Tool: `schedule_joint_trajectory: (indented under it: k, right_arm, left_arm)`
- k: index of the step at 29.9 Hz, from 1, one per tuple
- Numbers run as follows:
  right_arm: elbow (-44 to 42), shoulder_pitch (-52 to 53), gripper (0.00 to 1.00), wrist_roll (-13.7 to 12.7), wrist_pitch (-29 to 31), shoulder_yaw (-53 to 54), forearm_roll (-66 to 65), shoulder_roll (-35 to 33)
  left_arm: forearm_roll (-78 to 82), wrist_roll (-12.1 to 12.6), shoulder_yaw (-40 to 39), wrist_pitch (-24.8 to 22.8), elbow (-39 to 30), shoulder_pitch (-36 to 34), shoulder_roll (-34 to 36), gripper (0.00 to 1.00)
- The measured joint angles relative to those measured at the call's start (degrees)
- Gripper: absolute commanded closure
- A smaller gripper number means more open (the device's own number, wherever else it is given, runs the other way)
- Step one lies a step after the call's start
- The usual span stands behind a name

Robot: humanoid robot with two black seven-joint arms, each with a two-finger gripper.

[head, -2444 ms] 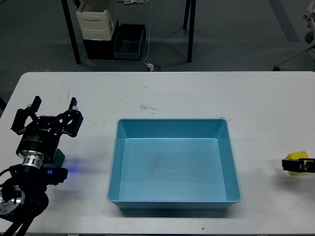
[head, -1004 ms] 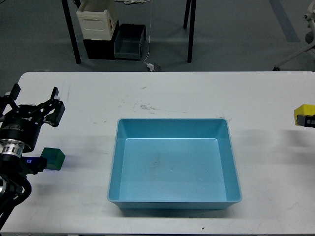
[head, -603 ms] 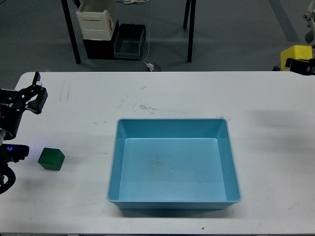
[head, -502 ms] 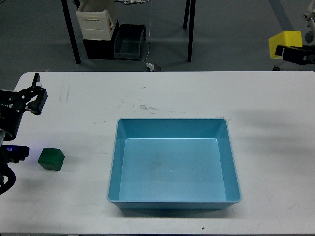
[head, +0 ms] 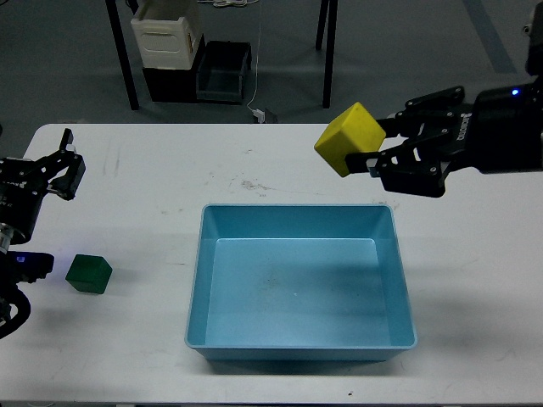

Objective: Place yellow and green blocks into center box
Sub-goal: 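Lift the yellow cube with the right gripper and carry it over the box, then lower the yellow cube into the box and open the right gripper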

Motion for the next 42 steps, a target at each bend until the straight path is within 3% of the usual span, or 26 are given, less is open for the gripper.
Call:
schedule_joint_trajectory:
  k: [8,21,28,34,37,42]
  right_arm:
    - [-1.85,3.02,1.00,0.14,0.00,-13.13,-10.78,9.23]
    - [-12.23,1.80,1.00,0.14,0.00,-20.00,-19.38,20.47]
    - [-18.10,-0.65,0.88,0.13,0.00,-20.85,-20.53,25.14]
    - [-21.59,-1.65,0.59,0.12,0.00,-21.32,-20.61,27.01]
    - [-21.88,-2.19,0.29,0.13,0.00,-20.77,-20.27,27.13]
    - [-24.48,-4.49,0.12,0.13,-0.01,-17.24,-18.57,27.10]
  left_arm:
    - [0.00,-0.08,-0.38,0.02,0.02,0.05,-0.95,0.00]
    - [-0.02,-0.15,-0.65,0.02,-0.01,0.24,-2.14,0.00]
    - [-0.02,-0.15,-3.34,0.09,0.04,0.16,-2.38,0.00]
    - [-0.02,0.24,-3.87,0.10,0.08,-0.07,-2.37,0.00]
    - [-0.02,0.62,-3.81,0.16,0.09,-0.34,-2.06,0.00]
    - [-0.02,0.78,-3.32,0.78,0.10,-0.54,-0.24,0.00]
